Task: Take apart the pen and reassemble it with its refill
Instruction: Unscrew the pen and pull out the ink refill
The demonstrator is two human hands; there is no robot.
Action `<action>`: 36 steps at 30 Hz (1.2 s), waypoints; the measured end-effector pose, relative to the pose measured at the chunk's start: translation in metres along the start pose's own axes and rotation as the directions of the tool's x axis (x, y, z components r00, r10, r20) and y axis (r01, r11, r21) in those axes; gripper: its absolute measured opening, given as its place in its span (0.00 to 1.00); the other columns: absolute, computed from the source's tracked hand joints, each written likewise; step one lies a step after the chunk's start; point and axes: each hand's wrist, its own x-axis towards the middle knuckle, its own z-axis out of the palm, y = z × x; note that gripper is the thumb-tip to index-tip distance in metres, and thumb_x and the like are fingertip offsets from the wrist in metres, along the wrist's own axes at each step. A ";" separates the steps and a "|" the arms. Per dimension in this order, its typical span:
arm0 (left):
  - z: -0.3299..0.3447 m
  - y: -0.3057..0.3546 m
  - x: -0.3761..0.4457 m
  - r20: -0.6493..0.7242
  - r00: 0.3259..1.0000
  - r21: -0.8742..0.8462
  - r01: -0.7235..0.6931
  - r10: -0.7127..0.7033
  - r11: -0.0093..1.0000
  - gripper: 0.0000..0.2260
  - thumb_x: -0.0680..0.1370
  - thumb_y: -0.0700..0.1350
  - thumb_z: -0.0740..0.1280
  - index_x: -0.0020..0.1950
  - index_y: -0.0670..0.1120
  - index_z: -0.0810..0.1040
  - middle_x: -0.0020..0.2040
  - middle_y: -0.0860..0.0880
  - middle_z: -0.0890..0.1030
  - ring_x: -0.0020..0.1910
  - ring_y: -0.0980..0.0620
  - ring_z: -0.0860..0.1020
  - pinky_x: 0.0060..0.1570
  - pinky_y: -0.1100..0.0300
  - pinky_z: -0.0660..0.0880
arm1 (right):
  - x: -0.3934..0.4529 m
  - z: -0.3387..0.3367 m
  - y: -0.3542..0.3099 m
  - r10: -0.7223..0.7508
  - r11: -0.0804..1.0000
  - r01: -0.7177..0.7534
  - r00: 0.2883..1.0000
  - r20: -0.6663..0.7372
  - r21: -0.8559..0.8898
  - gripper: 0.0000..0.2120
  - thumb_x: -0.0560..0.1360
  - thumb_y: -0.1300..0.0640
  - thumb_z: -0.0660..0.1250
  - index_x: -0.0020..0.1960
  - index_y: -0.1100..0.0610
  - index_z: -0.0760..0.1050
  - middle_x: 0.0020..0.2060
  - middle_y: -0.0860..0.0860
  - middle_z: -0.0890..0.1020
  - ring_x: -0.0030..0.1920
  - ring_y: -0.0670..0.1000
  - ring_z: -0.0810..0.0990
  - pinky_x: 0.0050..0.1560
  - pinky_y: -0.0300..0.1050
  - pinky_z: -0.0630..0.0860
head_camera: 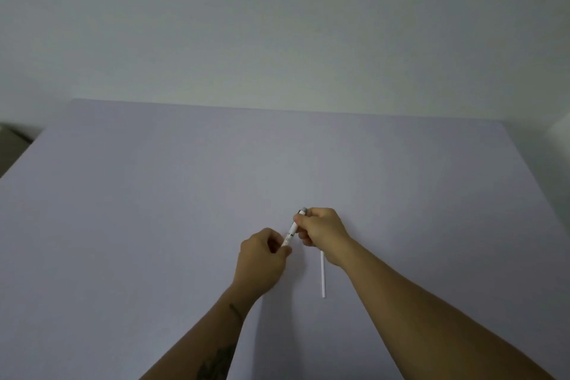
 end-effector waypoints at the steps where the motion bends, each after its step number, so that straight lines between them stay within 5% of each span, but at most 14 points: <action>1: -0.003 0.000 0.001 0.005 1.000 -0.012 0.001 -0.001 1.000 0.03 0.74 0.43 0.71 0.42 0.47 0.79 0.35 0.49 0.80 0.32 0.52 0.75 0.34 0.62 0.73 | 0.002 0.003 -0.001 0.001 1.000 -0.001 1.000 0.002 0.010 0.09 0.77 0.63 0.66 0.47 0.68 0.81 0.34 0.54 0.81 0.32 0.49 0.76 0.38 0.42 0.79; 8: -0.022 -0.018 0.011 0.068 0.994 -0.029 0.087 -0.085 0.996 0.03 0.77 0.41 0.69 0.42 0.45 0.80 0.35 0.47 0.80 0.31 0.53 0.75 0.31 0.64 0.73 | 0.030 -0.001 -0.008 0.093 0.975 -0.072 0.991 -0.092 0.208 0.11 0.77 0.66 0.64 0.37 0.63 0.80 0.33 0.58 0.82 0.29 0.50 0.75 0.33 0.41 0.79; 14: -0.032 -0.038 0.016 0.050 0.977 -0.153 0.214 -0.209 0.965 0.05 0.77 0.40 0.66 0.44 0.45 0.81 0.40 0.42 0.84 0.35 0.49 0.78 0.35 0.58 0.77 | 0.041 -0.017 -0.002 0.076 0.941 -0.090 0.996 -0.056 -0.327 0.07 0.71 0.68 0.63 0.41 0.66 0.81 0.35 0.59 0.85 0.32 0.53 0.82 0.32 0.41 0.80; 17: -0.033 -0.041 0.020 0.120 0.964 -0.221 0.261 -0.239 0.940 0.05 0.76 0.38 0.66 0.46 0.44 0.82 0.39 0.44 0.83 0.37 0.48 0.79 0.40 0.54 0.79 | 0.044 -0.004 0.001 0.003 0.873 -0.029 0.999 -0.054 -0.487 0.09 0.70 0.66 0.64 0.46 0.64 0.81 0.38 0.55 0.85 0.36 0.53 0.85 0.35 0.45 0.82; 22: -0.037 -0.042 0.019 0.180 0.946 -0.275 0.313 -0.271 0.909 0.07 0.74 0.34 0.68 0.46 0.44 0.83 0.41 0.40 0.83 0.38 0.47 0.79 0.47 0.48 0.81 | 0.046 0.010 0.000 -0.085 0.752 0.041 0.996 -0.036 -0.658 0.10 0.68 0.64 0.63 0.47 0.57 0.78 0.45 0.53 0.82 0.40 0.52 0.81 0.33 0.39 0.74; 31: -0.039 -0.037 0.018 0.237 0.926 -0.391 0.367 -0.293 0.844 0.05 0.73 0.34 0.71 0.48 0.41 0.83 0.41 0.43 0.81 0.42 0.45 0.80 0.46 0.51 0.82 | 0.043 0.005 0.009 -0.155 0.750 0.077 0.986 -0.061 -0.657 0.07 0.75 0.58 0.65 0.51 0.57 0.77 0.48 0.52 0.82 0.40 0.52 0.80 0.33 0.39 0.72; 36: -0.036 -0.020 0.017 0.198 0.951 -0.357 0.295 -0.237 0.886 0.05 0.72 0.33 0.72 0.46 0.40 0.82 0.36 0.46 0.78 0.34 0.49 0.76 0.37 0.55 0.78 | 0.026 -0.005 -0.009 -0.120 0.875 0.100 0.993 -0.013 -0.474 0.08 0.74 0.60 0.66 0.50 0.58 0.82 0.45 0.53 0.84 0.42 0.51 0.80 0.35 0.36 0.75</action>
